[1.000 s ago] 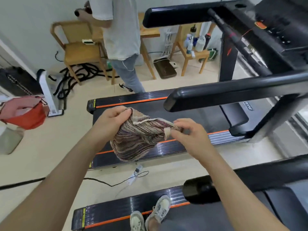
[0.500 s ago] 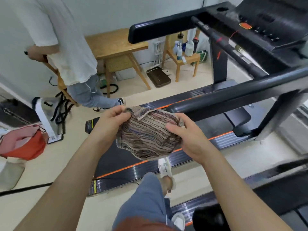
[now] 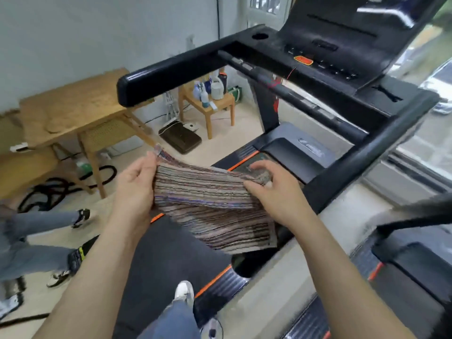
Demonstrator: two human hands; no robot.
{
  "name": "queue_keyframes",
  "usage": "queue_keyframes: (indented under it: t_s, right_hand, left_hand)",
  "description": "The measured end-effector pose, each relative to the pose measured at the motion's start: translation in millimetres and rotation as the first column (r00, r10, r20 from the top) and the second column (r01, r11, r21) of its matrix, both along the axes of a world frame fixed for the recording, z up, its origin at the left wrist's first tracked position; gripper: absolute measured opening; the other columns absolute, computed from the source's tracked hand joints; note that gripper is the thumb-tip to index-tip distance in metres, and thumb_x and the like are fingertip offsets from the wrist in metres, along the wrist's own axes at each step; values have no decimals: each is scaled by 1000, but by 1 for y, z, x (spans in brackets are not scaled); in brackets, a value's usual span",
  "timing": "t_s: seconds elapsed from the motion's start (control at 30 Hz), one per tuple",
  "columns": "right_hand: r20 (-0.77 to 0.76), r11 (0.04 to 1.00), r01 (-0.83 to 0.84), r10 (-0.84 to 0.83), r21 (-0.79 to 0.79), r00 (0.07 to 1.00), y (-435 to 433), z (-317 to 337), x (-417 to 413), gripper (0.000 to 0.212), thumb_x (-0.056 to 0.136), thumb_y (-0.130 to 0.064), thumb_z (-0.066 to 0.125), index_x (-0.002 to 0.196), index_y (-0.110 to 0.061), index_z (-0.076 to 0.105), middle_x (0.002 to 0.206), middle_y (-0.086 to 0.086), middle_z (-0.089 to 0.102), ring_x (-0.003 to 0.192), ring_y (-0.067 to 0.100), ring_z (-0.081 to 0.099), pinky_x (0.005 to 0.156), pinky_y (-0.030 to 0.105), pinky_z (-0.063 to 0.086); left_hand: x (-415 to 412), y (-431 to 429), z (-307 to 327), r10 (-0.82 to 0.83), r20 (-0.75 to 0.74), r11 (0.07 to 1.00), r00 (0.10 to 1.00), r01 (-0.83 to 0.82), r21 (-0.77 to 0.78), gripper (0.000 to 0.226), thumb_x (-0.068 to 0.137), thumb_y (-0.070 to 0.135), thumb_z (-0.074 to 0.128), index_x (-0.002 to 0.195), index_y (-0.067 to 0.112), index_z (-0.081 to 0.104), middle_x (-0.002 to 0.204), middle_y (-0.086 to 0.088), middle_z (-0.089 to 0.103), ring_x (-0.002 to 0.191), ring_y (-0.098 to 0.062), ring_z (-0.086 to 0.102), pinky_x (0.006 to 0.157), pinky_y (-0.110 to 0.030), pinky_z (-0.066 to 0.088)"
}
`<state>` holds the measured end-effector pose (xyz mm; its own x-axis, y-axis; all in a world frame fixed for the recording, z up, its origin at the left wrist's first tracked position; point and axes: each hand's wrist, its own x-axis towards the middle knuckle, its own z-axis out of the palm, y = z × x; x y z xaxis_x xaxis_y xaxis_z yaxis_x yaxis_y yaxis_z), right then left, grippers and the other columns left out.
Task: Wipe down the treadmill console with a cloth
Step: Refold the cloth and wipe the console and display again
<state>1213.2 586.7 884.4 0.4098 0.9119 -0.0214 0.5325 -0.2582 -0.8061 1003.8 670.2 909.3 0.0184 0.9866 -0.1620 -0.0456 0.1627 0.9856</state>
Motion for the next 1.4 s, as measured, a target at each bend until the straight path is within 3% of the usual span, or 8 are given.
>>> queue_keyframes:
  t_s: [0.23, 0.4, 0.5, 0.63, 0.87, 1.07, 1.23, 1.4]
  right_hand:
    - [-545, 996, 78, -38, 50, 837, 104, 29, -38, 23, 94, -11, 60, 111, -25, 66, 101, 5, 65, 81, 13, 59, 71, 32, 55]
    - [-153, 1000, 8, -7, 7, 988, 151, 52, -21, 41, 88, -21, 69, 128, -24, 61, 116, -12, 67, 109, 3, 60, 101, 31, 45]
    - [277, 992, 77, -47, -99, 960, 177, 58, 0, 49, 86, -29, 70, 132, -30, 56, 120, -7, 66, 114, 15, 58, 97, 34, 45]
    - [368, 977, 211, -203, 20, 907, 214, 54, 36, 16, 82, -33, 72, 98, -34, 70, 88, -8, 69, 91, 19, 61, 81, 35, 49]
    - [-416, 863, 452, -335, 224, 845, 275, 29, 135, 7, 85, -21, 72, 82, -16, 76, 75, -8, 71, 69, 2, 60, 68, 20, 46]
    - [-358, 841, 498, -407, 213, 840, 317, 30, 201, 19, 85, -2, 68, 89, -18, 75, 93, -8, 71, 80, 7, 61, 74, 26, 50]
    - [-175, 810, 554, -527, 191, 832, 350, 30, 255, 26, 83, -13, 71, 103, -30, 74, 107, -12, 70, 99, 10, 66, 93, 39, 53]
    - [29, 761, 622, -637, 185, 770, 392, 31, 312, 11, 85, -21, 72, 94, -24, 76, 86, -18, 68, 85, 3, 62, 81, 22, 46]
  left_hand:
    - [-47, 122, 17, -114, -8, 993, 993, 114, 34, 30, 100, 10, 45, 105, 38, 56, 60, 9, 62, 52, -7, 55, 47, -22, 44]
    - [-33, 195, 37, -250, -157, 954, 955, 271, 131, 34, 96, 4, 50, 99, 31, 71, 89, 6, 68, 77, -8, 61, 72, -27, 48]
    - [-2, 228, 46, -332, -278, 906, 901, 387, 173, 42, 88, 1, 62, 113, 35, 64, 107, 16, 66, 97, -4, 64, 89, -26, 51]
    - [45, 274, 44, -168, -717, 782, 676, 535, 321, 43, 84, 10, 70, 124, 24, 64, 113, 13, 64, 107, -7, 59, 99, -23, 40]
    - [160, 364, 27, -157, -770, 785, 618, 551, 282, 17, 92, 36, 56, 97, 23, 64, 92, 6, 61, 89, -15, 53, 75, -29, 37]
    - [248, 403, 33, -522, -268, 826, 810, 559, 80, 31, 95, 27, 51, 69, 15, 63, 64, 2, 63, 64, -15, 60, 54, -20, 43]
    - [314, 448, 28, -568, 157, 803, 808, 585, -111, 15, 82, 33, 65, 81, 18, 67, 90, -14, 66, 86, -29, 60, 80, -46, 45]
    - [390, 497, 14, -602, 128, 789, 788, 612, -54, 7, 92, 22, 59, 91, 14, 60, 84, -7, 64, 76, -20, 61, 70, -35, 51]
